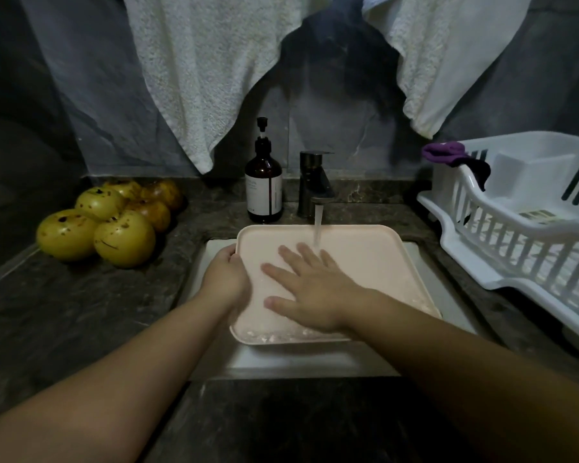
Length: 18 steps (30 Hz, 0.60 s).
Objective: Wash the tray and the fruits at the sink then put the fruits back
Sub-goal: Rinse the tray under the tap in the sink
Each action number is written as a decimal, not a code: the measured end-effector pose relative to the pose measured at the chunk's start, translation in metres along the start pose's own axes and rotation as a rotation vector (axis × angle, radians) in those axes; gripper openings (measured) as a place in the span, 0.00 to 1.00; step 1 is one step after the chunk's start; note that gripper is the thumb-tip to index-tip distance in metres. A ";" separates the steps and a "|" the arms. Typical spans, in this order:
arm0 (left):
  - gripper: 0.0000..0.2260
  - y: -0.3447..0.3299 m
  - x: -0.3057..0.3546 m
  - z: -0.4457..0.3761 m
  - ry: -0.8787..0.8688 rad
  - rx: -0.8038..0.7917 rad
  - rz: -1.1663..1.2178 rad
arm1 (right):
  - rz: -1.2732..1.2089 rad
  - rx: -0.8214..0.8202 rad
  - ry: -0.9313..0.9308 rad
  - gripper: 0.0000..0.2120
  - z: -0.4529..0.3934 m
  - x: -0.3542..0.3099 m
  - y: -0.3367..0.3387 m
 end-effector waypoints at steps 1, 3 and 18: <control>0.17 0.001 0.002 -0.001 -0.026 0.015 -0.030 | -0.012 -0.017 -0.048 0.37 0.010 0.017 -0.002; 0.17 0.003 0.003 -0.002 -0.047 0.042 -0.043 | -0.059 -0.039 -0.224 0.37 0.029 0.056 -0.008; 0.17 -0.006 0.010 0.008 -0.104 -0.005 -0.057 | -0.071 0.038 -0.415 0.35 -0.039 -0.020 0.012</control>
Point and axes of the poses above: each hand's wrist, its own z-axis away from the middle knuckle, its own y-axis out of the back of the hand, x = y × z, the point moved 7 cm from there along -z, towards the middle knuckle, and after that the axes turned 5 degrees about z, right-handed, at the moved point
